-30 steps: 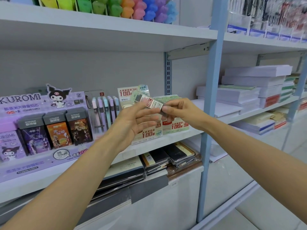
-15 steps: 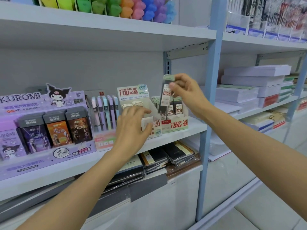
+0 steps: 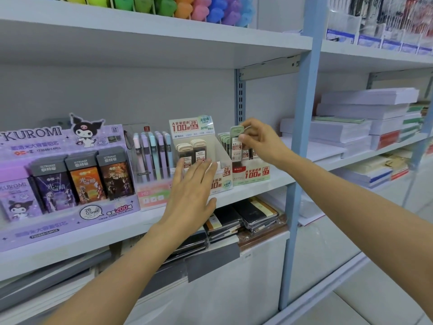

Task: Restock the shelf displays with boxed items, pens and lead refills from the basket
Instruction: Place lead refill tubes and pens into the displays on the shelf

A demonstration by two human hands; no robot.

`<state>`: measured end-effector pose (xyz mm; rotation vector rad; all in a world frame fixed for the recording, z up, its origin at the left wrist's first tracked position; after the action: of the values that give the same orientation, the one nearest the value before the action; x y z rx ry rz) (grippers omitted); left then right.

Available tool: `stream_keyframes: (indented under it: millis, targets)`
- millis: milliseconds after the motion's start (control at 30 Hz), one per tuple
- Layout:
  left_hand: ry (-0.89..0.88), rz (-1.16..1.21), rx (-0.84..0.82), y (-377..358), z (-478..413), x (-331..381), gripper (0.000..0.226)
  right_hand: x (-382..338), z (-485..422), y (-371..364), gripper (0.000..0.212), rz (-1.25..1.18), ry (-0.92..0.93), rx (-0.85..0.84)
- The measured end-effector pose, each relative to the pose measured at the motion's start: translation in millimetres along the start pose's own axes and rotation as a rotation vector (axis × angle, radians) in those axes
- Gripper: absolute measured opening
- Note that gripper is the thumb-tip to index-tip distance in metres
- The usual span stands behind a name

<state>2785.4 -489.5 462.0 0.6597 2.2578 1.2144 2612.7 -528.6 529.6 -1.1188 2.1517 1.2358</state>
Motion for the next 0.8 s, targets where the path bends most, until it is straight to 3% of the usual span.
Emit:
stream_keyframes:
  millis: [133, 233, 333, 433, 533, 633, 700, 800]
  targets:
    - [-0.007, -0.032, 0.01, 0, 0, 0, 0.077, 11, 4, -14, 0.022, 0.031, -0.022, -0.059]
    - [-0.008, -0.033, 0.018, -1, 0, 0, 0.078, 16, 6, -16, 0.021, 0.14, -0.008, 0.028]
    - [-0.008, -0.023, 0.022, -1, 0, 0, 0.078, 17, 11, -16, 0.035, 0.372, 0.008, 0.135]
    - [-0.032, -0.002, 0.039, 0, 4, 2, 0.077, 23, 18, -24, 0.048, 0.42, -0.026, 0.089]
    - [-0.094, 0.133, 0.172, 10, 22, 10, 0.067, -1, 37, -26, 0.046, 0.437, 0.131, 0.153]
    - [-0.132, 0.246, 0.366, 8, 59, 16, 0.044, -27, 74, -41, 0.031, 0.341, 0.346, 0.207]
    - [-0.116, 0.335, 0.368, -20, 89, 17, 0.033, -23, 101, -74, 0.022, 0.225, 0.381, 0.117]
    - [-0.024, 0.534, 0.141, -105, 144, 19, 0.025, 21, 148, -155, 0.018, 0.153, 0.307, -0.141]
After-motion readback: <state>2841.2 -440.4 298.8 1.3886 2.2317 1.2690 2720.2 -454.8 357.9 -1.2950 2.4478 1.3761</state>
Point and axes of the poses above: each hand's wrist, its own z-axis away from the middle knuckle, its own y-axis out of the back of the hand, x = y × z, the point moved 10 cm from there along -z, towards the middle knuckle, and after that the axes turned 7 degrees about -x, right-handed, at the moved point
